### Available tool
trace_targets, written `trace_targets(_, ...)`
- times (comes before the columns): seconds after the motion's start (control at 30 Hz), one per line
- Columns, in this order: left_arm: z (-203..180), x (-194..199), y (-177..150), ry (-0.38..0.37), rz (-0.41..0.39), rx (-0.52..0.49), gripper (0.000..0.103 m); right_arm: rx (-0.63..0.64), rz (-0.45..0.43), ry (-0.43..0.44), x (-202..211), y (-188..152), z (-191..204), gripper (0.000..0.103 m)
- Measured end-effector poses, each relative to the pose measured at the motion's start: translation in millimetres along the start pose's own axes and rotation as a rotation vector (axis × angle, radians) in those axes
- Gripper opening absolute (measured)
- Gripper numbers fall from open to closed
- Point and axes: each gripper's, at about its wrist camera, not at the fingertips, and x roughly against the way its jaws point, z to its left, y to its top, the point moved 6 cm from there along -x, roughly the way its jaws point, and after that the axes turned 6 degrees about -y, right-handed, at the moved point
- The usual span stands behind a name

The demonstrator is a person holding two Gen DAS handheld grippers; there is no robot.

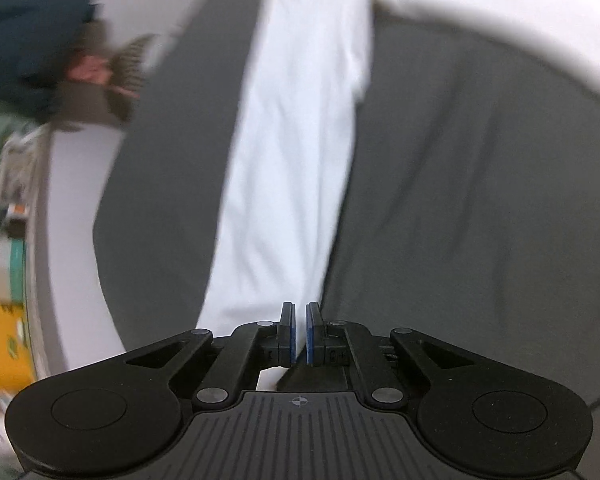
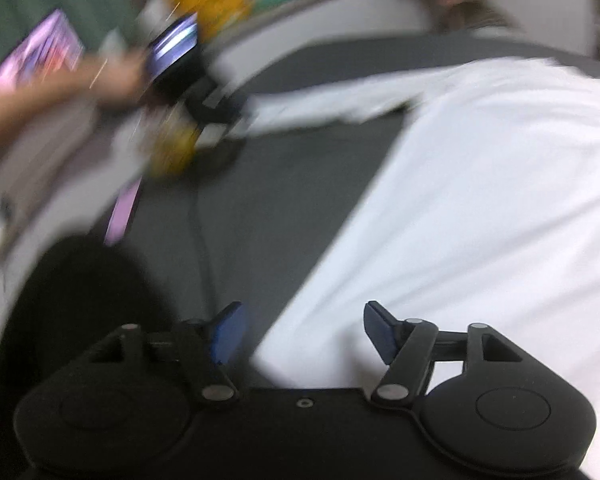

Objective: Fold clothes

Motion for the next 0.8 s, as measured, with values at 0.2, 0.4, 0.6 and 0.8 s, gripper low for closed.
trace_targets(0.2,-33,95,72,-0.261,-0.442,0.422,0.005,-0.566,-0.31,-0.387,122,16,-219,0.066)
trace_targets(0.4,-107,135,143,-0.545,-0.642,0.609,0.005,-1.111,-0.382,-0.696,225,-82,-429,0.067)
trace_targets(0.6,-169,106,175,-0.706,-0.545,0.747,0.005,-1.372,-0.433,-0.785,281,-161,-499,0.066)
trace_targets(0.8,-205,74,191,-0.772,-0.435,0.835,0.005,-1.438,-0.468,-0.751,275,-182,-523,0.056)
